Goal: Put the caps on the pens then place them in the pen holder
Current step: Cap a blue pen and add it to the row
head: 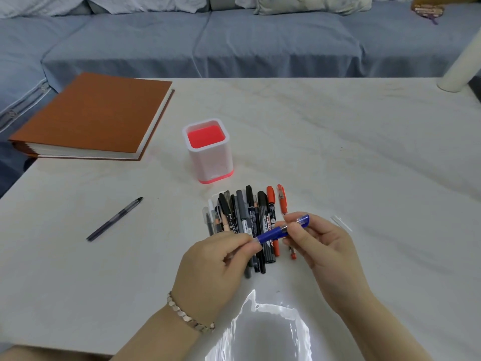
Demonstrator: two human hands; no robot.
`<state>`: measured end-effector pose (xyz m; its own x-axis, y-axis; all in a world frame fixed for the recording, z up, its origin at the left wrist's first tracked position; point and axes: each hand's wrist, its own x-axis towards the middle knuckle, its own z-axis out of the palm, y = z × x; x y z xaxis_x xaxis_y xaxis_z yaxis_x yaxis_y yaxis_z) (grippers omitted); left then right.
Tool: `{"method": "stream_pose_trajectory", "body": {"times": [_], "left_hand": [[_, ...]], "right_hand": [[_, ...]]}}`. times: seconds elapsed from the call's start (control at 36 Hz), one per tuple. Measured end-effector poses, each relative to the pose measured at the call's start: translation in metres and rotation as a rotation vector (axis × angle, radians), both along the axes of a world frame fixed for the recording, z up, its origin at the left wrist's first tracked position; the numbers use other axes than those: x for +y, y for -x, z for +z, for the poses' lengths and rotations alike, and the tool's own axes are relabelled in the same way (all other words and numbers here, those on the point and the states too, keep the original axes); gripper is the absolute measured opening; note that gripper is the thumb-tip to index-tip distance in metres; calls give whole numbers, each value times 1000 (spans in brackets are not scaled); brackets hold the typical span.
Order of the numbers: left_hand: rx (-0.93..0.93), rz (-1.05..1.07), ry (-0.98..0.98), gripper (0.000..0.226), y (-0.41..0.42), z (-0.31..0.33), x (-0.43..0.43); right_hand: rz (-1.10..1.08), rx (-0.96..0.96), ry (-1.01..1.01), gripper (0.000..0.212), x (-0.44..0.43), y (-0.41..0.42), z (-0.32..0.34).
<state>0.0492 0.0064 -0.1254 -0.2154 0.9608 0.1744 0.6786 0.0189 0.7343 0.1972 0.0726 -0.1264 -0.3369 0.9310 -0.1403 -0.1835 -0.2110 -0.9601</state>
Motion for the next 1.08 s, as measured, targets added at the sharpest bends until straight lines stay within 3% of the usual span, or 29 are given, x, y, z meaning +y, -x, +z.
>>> {"method": "stream_pose_trajectory", "body": {"times": [0.06, 0.14, 0.19, 0.22, 0.33, 0.39, 0.53, 0.67, 0.81, 0.94, 1.08], "left_hand": [[-145, 16, 67, 12, -1, 5, 3], [-609, 10, 339, 25, -1, 11, 6], [-882, 5, 477, 22, -4, 14, 6], [-918, 20, 482, 22, -5, 14, 7], [-582, 83, 311, 22, -3, 4, 14], [-467, 75, 263, 19, 0, 0, 16], [-167, 34, 169, 20, 13, -16, 11], [23, 112, 157, 19, 45, -30, -2], [193, 381, 113, 34, 101, -43, -15], [296, 565, 219, 40, 146, -53, -16], [425, 655, 368, 28, 172, -66, -9]], "right_hand": [[4, 17, -38, 13, 0, 0, -1], [54, -20, -100, 54, 3, -3, -1], [89, -26, -99, 56, 5, -3, 1], [84, -32, -89, 52, 5, -2, 2], [47, -14, 43, 3, 5, 7, -8], [59, 1, 91, 14, 3, 13, -15], [48, -61, 93, 13, 4, 28, -22], [24, -349, -89, 29, 16, 46, -25], [72, -700, -394, 5, 43, 63, -22], [291, -1028, -609, 6, 58, 85, -28], [468, -1147, -662, 32, 52, 87, -29]]}}
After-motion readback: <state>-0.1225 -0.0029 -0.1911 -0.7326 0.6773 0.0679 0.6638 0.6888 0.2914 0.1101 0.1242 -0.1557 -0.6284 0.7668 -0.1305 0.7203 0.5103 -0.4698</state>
